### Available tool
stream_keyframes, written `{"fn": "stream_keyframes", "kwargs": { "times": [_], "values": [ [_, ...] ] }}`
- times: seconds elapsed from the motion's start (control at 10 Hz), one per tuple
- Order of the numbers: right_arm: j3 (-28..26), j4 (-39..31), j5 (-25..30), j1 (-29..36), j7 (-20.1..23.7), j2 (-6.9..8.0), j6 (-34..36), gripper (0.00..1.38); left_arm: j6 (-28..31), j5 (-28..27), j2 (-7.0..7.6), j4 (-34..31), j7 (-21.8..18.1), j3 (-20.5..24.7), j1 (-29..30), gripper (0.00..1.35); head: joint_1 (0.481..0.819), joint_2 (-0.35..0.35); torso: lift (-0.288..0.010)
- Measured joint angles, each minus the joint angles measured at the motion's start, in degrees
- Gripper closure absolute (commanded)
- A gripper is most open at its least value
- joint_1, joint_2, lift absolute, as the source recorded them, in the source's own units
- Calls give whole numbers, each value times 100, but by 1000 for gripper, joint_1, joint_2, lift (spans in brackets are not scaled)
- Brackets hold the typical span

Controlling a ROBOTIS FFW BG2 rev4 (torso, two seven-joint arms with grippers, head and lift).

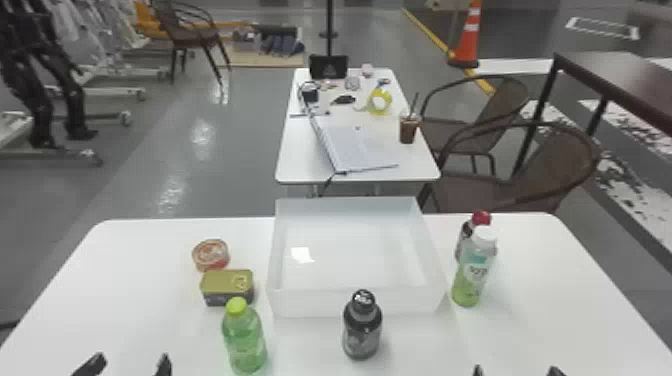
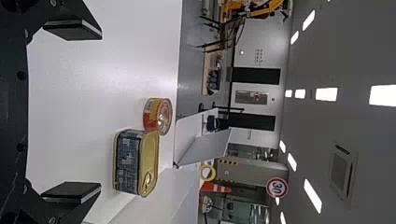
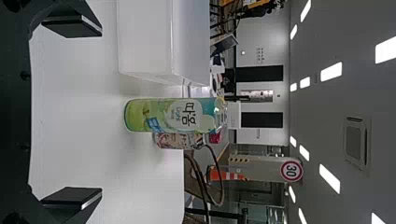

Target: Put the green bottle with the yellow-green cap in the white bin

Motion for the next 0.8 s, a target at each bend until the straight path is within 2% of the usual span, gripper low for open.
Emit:
{"fn": "stream_keyframes", "kwargs": {
  "times": [0.8],
  "values": [
    [10, 49, -97, -14, 1, 1, 0, 94, -13, 178, 0, 75, -18, -274, -32, 150, 549, 0, -100]
  ]
}}
